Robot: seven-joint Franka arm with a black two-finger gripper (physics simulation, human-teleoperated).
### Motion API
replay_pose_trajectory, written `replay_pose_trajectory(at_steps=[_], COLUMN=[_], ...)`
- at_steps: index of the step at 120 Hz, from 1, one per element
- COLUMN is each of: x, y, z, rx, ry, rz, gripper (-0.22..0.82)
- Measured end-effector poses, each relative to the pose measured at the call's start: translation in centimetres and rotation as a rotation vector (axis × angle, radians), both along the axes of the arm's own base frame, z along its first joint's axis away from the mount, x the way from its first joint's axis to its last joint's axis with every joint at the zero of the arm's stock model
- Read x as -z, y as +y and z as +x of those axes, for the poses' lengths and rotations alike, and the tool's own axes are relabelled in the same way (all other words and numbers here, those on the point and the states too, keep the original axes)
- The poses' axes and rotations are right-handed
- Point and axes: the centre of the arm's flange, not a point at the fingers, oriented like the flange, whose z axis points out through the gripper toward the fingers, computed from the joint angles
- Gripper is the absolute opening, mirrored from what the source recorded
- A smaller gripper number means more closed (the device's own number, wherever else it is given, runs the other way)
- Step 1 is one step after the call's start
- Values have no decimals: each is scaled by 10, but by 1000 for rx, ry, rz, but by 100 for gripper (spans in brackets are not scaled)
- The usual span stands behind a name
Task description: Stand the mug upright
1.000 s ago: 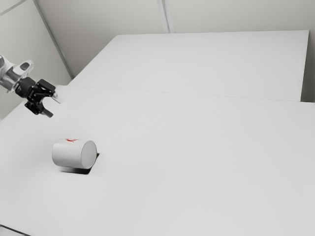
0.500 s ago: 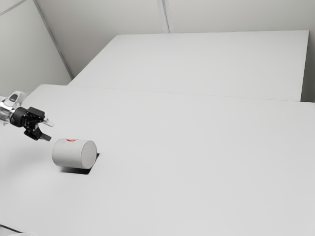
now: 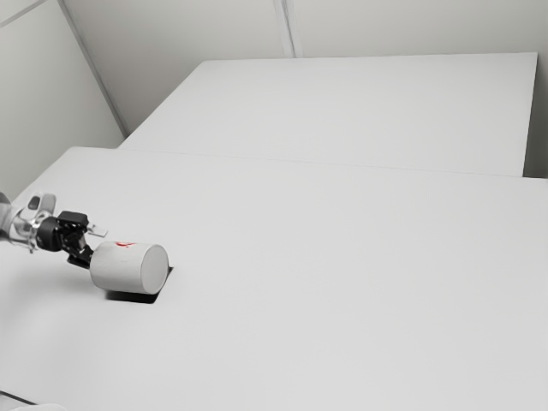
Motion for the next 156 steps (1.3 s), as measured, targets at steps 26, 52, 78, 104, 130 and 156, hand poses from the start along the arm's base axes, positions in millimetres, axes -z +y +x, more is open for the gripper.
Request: replay_pose_trajectory(at_steps=[26,52,78,104,130,156], x=[1,-4,-24,-94,-145,-177], y=[1,0,-3,-54,-134,-198], z=[-6,-6,-4,27,71,105], rx=[-4,3,14,143,354,505], ry=[-26,-49,-86,-154,-126,-103], rz=[-29,-30,-11,98,420,800], gripper=[8,-11,-16,-18,-18,-18])
